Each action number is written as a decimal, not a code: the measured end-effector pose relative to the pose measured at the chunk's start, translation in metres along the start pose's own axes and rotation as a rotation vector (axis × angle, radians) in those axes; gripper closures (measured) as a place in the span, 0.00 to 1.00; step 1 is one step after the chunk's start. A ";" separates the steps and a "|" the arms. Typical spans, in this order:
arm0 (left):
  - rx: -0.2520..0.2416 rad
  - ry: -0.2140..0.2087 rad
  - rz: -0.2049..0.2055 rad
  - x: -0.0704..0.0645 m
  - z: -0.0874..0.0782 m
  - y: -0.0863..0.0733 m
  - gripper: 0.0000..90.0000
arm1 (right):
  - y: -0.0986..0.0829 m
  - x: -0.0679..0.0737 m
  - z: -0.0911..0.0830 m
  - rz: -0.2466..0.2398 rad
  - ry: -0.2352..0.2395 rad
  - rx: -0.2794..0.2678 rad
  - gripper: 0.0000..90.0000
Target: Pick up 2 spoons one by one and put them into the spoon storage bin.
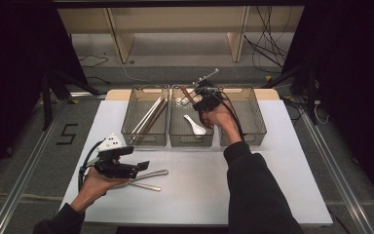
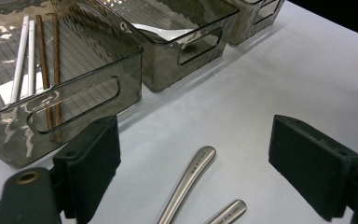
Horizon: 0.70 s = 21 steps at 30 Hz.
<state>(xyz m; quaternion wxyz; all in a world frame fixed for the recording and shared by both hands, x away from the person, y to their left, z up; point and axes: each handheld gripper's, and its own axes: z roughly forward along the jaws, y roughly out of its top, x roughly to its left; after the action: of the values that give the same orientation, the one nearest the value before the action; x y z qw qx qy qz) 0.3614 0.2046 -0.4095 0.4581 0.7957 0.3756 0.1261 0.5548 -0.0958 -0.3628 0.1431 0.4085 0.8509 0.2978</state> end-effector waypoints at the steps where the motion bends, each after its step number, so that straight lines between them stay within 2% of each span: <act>1: 0.001 0.000 0.001 0.000 0.000 0.000 0.18 | 0.000 0.000 0.001 0.003 -0.001 0.001 0.92; 14: 0.002 -0.003 0.003 0.000 0.000 0.000 0.18 | -0.001 0.005 0.015 -0.010 -0.004 0.018 0.91; 21: 0.004 -0.004 0.007 0.000 0.000 0.000 0.18 | -0.001 0.005 0.016 -0.013 -0.007 0.020 0.91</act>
<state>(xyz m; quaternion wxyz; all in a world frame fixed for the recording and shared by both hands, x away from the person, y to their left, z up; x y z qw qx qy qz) 0.3613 0.2047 -0.4098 0.4566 0.7983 0.3722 0.1255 0.5587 -0.0860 -0.3761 0.1439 0.4053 0.8560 0.2869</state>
